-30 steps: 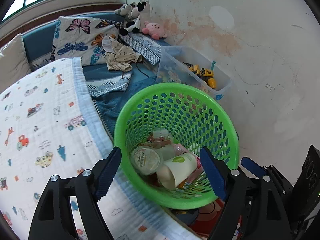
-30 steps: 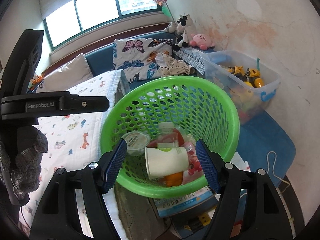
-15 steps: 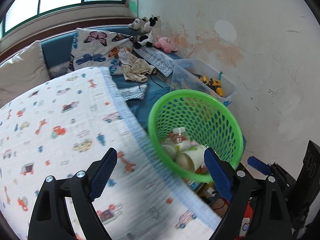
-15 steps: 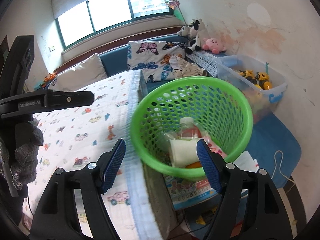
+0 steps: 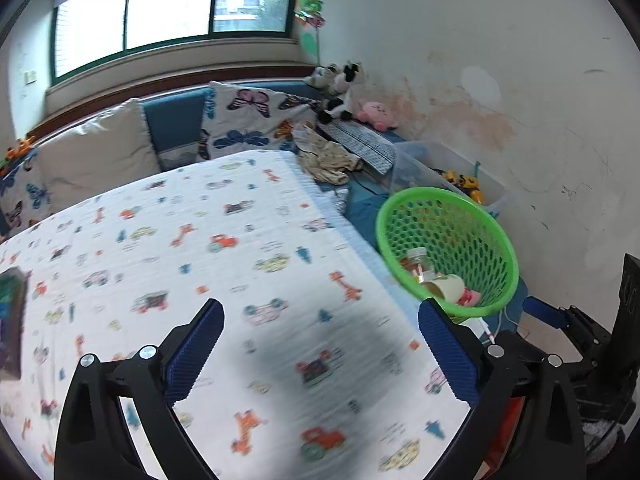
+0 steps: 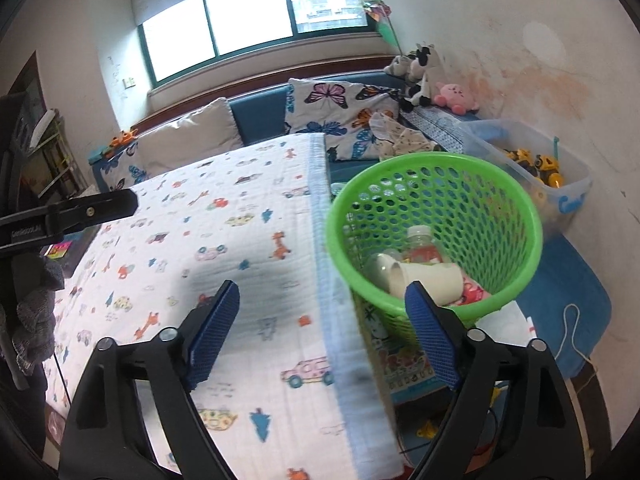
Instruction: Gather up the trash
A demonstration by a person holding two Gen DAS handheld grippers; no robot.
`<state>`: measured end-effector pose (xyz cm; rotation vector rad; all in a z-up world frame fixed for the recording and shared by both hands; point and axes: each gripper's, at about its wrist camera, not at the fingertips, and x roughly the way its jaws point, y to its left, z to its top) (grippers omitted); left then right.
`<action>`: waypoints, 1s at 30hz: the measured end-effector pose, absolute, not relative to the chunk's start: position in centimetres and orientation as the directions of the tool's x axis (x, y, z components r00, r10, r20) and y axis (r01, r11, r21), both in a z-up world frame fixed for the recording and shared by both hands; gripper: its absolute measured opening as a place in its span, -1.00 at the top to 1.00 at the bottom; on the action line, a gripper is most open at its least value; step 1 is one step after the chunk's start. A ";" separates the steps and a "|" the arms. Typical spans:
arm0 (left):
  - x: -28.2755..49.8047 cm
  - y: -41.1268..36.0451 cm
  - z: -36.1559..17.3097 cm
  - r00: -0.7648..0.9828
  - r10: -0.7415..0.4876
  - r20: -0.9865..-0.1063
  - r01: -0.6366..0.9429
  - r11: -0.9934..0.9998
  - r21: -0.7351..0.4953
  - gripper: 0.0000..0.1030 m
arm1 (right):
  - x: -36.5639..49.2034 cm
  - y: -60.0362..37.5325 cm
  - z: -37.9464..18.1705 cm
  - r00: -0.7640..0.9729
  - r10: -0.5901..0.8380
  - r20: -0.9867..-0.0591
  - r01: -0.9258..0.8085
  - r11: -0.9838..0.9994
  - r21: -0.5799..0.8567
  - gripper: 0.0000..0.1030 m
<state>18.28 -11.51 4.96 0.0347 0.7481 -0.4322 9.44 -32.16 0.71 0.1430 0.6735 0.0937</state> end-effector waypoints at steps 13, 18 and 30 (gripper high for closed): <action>13.9 -5.4 4.1 0.708 -0.283 -0.647 0.289 0.952 -0.100 -0.86 | 7.3 -28.0 1.8 0.803 0.095 -0.589 -0.044 0.994 0.100 -0.81; 12.2 -3.8 3.8 0.745 -0.231 -0.625 0.235 0.969 -0.078 -0.86 | 6.2 -26.8 1.7 0.801 0.093 -0.592 -0.037 0.994 0.107 -0.83; 9.4 -2.3 3.6 0.784 -0.182 -0.593 0.189 0.981 -0.051 -0.86 | 4.6 -25.6 1.5 0.806 0.084 -0.586 -0.018 0.993 0.117 -0.84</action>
